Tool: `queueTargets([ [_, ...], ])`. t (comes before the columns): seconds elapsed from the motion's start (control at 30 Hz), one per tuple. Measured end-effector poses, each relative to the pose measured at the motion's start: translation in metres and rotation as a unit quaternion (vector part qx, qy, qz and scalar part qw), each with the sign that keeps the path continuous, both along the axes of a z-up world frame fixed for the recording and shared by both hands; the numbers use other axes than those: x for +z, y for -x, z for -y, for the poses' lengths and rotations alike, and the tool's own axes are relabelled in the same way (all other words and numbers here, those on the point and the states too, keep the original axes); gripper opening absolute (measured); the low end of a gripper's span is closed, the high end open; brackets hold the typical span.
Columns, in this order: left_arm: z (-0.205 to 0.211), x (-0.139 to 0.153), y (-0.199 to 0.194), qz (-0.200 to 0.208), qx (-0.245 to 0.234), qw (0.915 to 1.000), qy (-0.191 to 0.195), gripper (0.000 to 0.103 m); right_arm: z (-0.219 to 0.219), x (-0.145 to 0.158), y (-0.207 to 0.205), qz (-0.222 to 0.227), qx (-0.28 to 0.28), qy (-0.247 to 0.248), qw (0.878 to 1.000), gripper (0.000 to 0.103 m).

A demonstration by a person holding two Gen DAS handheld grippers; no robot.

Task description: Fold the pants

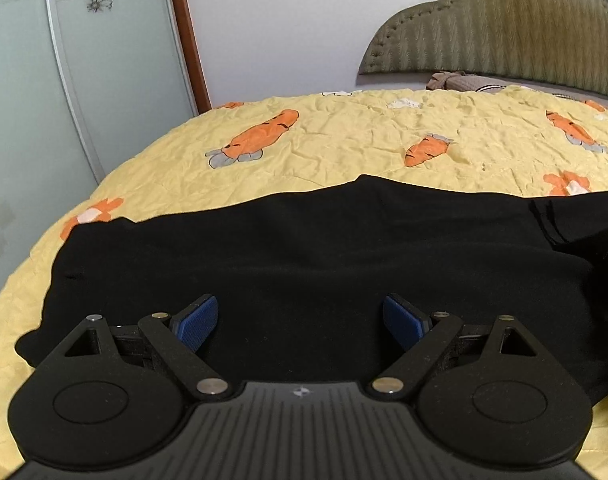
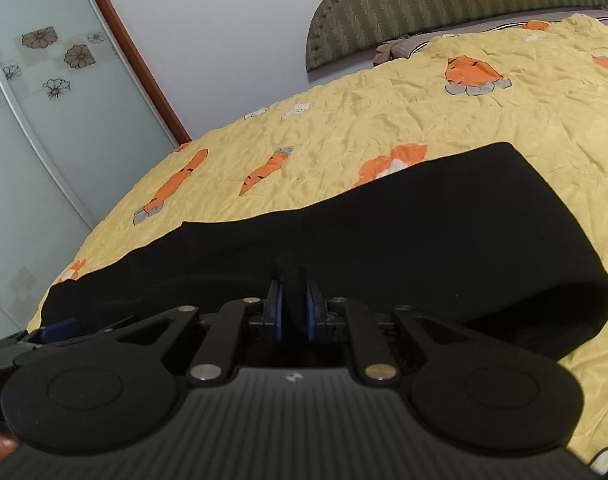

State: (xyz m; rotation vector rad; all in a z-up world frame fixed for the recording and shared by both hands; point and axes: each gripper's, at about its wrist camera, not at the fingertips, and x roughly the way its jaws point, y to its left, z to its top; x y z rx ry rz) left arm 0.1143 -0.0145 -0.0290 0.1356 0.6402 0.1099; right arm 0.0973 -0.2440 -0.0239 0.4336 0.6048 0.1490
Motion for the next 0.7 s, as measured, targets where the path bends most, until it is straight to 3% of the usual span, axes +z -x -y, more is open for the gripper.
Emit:
queueTargets([
  [0.17, 0.001, -0.001, 0.001, 0.001, -0.006, 1.0, 0.001, 0.09, -0.011, 0.017, 0.0, 0.027, 0.017, 0.027, 0.999, 0.012],
  [0.23, 0.0, -0.001, 0.003, 0.002, -0.007, 1.0, 0.002, 0.09, -0.016, 0.011, -0.008, 0.011, 0.031, 0.044, 0.999, 0.012],
  [0.3, -0.001, 0.0, 0.003, 0.004, -0.004, 1.0, 0.005, 0.09, -0.019, 0.004, -0.009, -0.003, 0.037, 0.028, 0.999, 0.012],
  [0.4, -0.003, 0.001, 0.002, 0.001, -0.002, 1.0, 0.008, 0.09, -0.029, 0.008, -0.005, 0.014, 0.056, 0.0, 0.998, 0.012],
  [0.5, -0.005, 0.003, 0.004, 0.001, -0.002, 1.0, 0.008, 0.09, -0.049, 0.005, -0.012, 0.002, 0.074, 0.032, 0.997, 0.013],
  [0.6, -0.008, 0.007, 0.008, 0.006, -0.005, 1.0, 0.001, 0.09, -0.054, -0.011, -0.019, -0.042, 0.081, 0.049, 0.995, 0.017],
  [0.7, -0.013, 0.01, 0.01, 0.009, 0.003, 1.0, 0.001, 0.091, -0.044, 0.002, -0.002, -0.018, 0.078, 0.019, 0.997, 0.036],
])
